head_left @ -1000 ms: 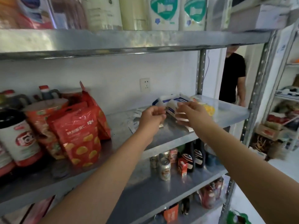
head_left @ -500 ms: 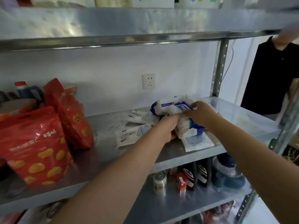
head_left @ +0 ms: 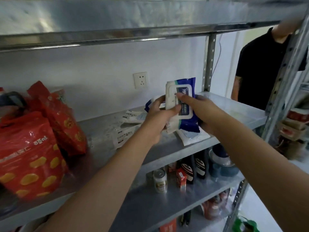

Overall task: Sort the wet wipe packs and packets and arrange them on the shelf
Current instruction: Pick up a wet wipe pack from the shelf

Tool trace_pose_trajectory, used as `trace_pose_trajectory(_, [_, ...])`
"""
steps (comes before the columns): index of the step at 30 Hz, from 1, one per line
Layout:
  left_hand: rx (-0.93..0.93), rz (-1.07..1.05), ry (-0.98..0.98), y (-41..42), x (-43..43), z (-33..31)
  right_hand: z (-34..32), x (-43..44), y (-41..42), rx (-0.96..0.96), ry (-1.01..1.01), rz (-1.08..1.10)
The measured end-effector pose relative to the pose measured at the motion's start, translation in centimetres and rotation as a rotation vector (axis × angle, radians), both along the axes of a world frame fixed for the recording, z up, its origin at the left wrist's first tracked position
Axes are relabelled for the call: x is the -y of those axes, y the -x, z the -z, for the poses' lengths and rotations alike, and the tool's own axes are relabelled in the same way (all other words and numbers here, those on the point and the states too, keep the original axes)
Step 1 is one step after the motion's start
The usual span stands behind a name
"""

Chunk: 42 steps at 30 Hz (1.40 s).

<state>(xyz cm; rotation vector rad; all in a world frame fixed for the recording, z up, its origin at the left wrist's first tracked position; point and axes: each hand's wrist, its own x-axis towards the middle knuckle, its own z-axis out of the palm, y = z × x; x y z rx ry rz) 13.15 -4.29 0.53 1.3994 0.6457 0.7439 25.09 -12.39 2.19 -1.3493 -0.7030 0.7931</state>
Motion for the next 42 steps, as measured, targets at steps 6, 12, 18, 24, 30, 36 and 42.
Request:
trace_pose_trajectory(6, [0.014, 0.325, -0.206, 1.9, 6.6, -0.2, 1.4, 8.7, 5.2, 0.101, -0.134, 0.272])
trace_pose_trajectory(12, [-0.004, 0.712, -0.311, 3.7, 18.7, 6.4, 8.2, 23.4, 10.9, 0.027, -0.047, 0.611])
trace_pose_trajectory(18, [-0.152, 1.176, -0.228, 8.5, 36.6, 15.5, 16.8, 41.3, 21.1, -0.141, 0.159, 1.051])
trace_pose_trajectory(24, [-0.252, 1.603, -0.169, 16.4, 53.2, 22.3, 23.6, 56.7, 33.7, -0.277, 0.278, 1.489])
trace_pose_trajectory(30, [-0.411, 1.938, -0.192, 24.7, 67.1, 28.5, 30.1, 68.5, 45.5, -0.471, 0.222, 1.788])
trace_pose_trajectory(36, [-0.512, 2.155, -0.277, 31.1, 79.0, 33.5, 35.4, 78.1, 53.8, -0.671, 0.151, 1.989])
trace_pose_trajectory(42, [-0.534, 2.269, -0.280, 35.3, 87.3, 36.3, 38.3, 85.2, 58.7, -0.742, 0.044, 2.117])
